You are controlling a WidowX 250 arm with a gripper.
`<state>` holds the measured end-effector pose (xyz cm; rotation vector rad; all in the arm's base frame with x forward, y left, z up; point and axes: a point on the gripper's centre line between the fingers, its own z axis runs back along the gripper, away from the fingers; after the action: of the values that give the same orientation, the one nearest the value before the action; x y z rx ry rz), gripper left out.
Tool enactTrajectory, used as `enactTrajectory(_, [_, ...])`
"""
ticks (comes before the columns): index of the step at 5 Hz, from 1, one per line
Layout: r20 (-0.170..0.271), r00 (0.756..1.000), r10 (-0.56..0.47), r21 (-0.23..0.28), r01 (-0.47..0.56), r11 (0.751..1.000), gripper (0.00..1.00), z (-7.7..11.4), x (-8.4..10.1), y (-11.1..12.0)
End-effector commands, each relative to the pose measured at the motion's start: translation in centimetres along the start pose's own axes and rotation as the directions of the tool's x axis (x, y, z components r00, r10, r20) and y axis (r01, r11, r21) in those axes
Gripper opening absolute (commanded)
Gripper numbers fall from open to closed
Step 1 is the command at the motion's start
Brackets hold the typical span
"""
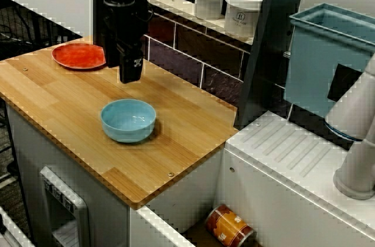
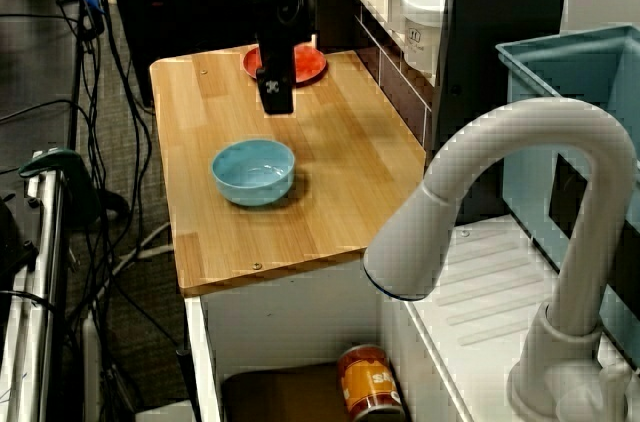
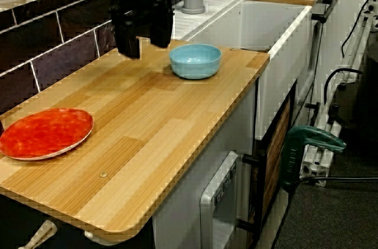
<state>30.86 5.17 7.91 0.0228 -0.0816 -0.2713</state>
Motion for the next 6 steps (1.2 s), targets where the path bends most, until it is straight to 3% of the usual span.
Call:
enactTrajectory(1, [0.051, 0.997, -0.060, 0.027, 0.059, 0.998, 1.00, 3.5, -0.8, -0.6])
enactTrajectory(3, [0.047, 0.993, -0.105, 0.048, 0.102, 0.994, 1.00, 3.4, -3.2, -2.6])
enactTrajectory(4, [0.014, 0.997, -0.079, 0.026, 0.078, 0.997, 1.00, 3.2, -3.8, -2.2])
enactTrajectory(5, [0.004, 0.999, -0.034, 0.034, 0.034, 0.999, 1.00, 2.1, -4.3, -1.5])
enactTrajectory(6, [-0.034, 0.999, -0.010, 0.032, 0.012, 0.999, 1.00, 1.0, -4.8, -2.0])
